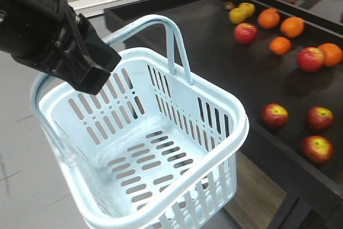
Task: Pick three apples into basket with both arms
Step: 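Drive the base away from the table carrying the basket in the left gripper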
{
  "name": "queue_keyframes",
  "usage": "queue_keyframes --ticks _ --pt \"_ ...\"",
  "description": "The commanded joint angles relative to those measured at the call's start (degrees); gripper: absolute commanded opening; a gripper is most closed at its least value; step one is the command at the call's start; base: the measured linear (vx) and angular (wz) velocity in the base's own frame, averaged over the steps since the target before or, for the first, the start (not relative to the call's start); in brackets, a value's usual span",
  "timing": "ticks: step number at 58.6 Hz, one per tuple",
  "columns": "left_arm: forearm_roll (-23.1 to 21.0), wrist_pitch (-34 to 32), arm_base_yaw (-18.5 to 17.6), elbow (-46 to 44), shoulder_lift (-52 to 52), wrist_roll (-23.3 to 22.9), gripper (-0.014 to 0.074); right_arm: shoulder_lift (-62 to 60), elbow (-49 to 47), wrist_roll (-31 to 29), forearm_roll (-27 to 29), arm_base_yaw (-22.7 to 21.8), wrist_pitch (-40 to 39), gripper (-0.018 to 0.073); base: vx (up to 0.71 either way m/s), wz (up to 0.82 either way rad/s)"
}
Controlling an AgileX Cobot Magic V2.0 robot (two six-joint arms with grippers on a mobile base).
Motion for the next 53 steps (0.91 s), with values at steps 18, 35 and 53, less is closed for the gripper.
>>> queue_keyframes --ticks 18,35,53 --pt "-0.71 -2.36 0.15 -1.62 -1.55 -0.66 -0.0006 -0.67 0.79 -0.37 -0.14 -0.24 -4.28 -0.0005 -0.13 0.49" --pt "-0.71 -2.36 0.15 -1.62 -1.55 -0.66 -0.0006 -0.67 0.79 -0.37 -0.14 -0.24 -4.28 -0.0005 -0.11 0.44" --pt "-0.71 -2.36 0.15 -1.62 -1.55 -0.66 -0.0006 -0.67 0.79 -0.37 -0.14 -0.24 -4.28 -0.0005 -0.09 0.38"
